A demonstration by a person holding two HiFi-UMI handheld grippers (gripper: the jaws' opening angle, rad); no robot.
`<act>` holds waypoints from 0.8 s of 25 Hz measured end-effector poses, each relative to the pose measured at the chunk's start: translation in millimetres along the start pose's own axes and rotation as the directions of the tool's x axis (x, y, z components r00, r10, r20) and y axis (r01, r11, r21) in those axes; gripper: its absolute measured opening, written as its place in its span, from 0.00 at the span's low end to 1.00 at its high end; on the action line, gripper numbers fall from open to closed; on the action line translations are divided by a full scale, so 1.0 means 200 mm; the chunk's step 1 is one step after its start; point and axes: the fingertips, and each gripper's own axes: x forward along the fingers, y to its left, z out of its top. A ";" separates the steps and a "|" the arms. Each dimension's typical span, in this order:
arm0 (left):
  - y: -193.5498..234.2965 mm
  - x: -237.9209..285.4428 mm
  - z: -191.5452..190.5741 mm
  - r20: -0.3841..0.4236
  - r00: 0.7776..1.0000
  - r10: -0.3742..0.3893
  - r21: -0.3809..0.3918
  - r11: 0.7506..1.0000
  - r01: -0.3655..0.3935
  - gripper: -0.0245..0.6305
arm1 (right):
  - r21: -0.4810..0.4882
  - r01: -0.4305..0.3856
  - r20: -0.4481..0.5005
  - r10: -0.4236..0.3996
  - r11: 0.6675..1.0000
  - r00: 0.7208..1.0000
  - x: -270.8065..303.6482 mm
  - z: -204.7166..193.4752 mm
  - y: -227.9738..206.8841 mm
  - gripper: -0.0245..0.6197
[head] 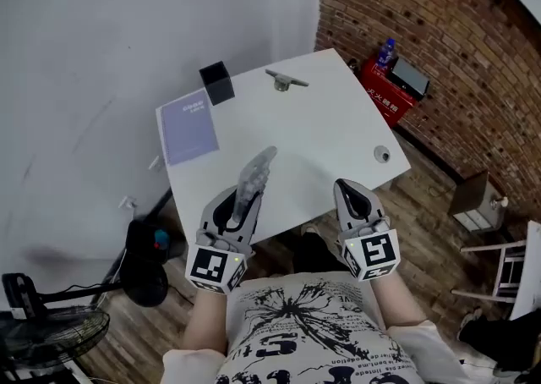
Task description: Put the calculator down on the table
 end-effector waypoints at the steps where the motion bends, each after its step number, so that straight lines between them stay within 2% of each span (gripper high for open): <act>1: -0.01 0.06 0.02 -0.002 1.000 0.024 -0.001 1.000 -0.024 0.25 | -0.003 -0.025 0.001 0.025 1.000 1.000 0.04 0.02 -0.06 0.06; 8: 0.04 0.52 0.06 -0.036 0.987 0.157 -0.020 0.987 -0.158 0.25 | -0.025 -0.203 -0.008 0.203 0.979 0.979 0.45 0.07 -0.42 0.06; 15: 0.18 0.86 -0.17 -0.112 0.970 0.215 -0.087 0.971 -0.225 0.25 | 0.000 -0.307 -0.069 0.307 0.952 0.949 0.86 -0.10 -0.55 0.06; 20: 0.23 1.03 -0.39 -0.197 0.945 0.261 -0.152 0.944 -0.293 0.25 | 0.026 -0.386 -0.112 0.387 0.922 0.916 1.03 -0.25 -0.60 0.06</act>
